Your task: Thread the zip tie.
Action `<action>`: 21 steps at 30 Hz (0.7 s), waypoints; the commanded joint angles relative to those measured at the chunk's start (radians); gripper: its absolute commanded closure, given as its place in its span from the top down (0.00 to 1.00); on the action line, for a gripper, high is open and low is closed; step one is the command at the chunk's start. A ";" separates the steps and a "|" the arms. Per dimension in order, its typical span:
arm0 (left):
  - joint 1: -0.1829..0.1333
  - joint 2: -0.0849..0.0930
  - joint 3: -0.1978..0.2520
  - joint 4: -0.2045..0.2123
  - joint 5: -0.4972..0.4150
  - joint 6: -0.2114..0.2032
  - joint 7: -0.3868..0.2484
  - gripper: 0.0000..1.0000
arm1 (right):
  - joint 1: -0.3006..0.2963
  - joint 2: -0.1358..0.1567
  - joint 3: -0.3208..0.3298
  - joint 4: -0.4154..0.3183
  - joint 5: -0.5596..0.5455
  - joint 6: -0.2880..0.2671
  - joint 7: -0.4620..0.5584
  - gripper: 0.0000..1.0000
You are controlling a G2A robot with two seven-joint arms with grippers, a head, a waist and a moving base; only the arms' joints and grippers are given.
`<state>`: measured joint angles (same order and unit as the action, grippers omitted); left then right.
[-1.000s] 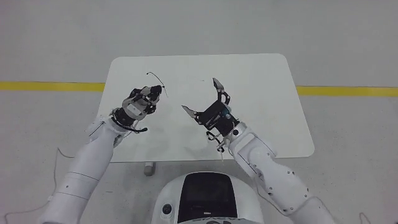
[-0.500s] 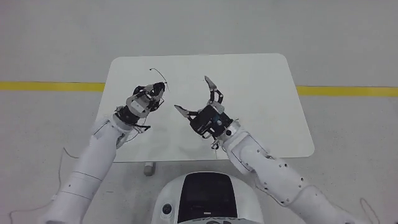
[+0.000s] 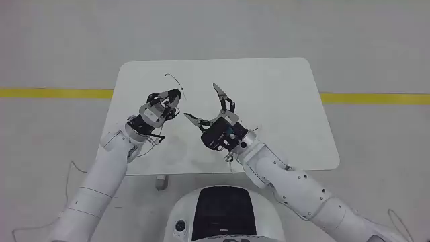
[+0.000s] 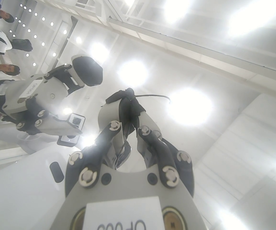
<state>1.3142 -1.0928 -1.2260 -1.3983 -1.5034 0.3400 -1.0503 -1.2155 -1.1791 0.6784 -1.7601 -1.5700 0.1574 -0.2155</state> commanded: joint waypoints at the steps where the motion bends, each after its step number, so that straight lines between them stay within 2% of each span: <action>1: 0.000 0.000 0.000 0.000 0.000 0.000 0.000 0.00 | 0.006 -0.001 -0.006 0.005 0.000 0.002 0.001 0.39; 15: 0.000 0.000 0.000 0.000 0.000 0.000 0.000 0.00 | 0.044 -0.028 -0.035 0.047 0.000 -0.016 0.012 0.37; 21: 0.000 0.000 0.000 0.000 0.000 0.000 0.000 0.00 | 0.054 -0.044 -0.038 0.066 0.000 -0.020 0.017 0.32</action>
<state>1.3142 -1.0927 -1.2263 -1.3982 -1.5032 0.3400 -1.0504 -1.1631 -1.2209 0.6406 -1.6959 -1.5700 0.1375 -0.1996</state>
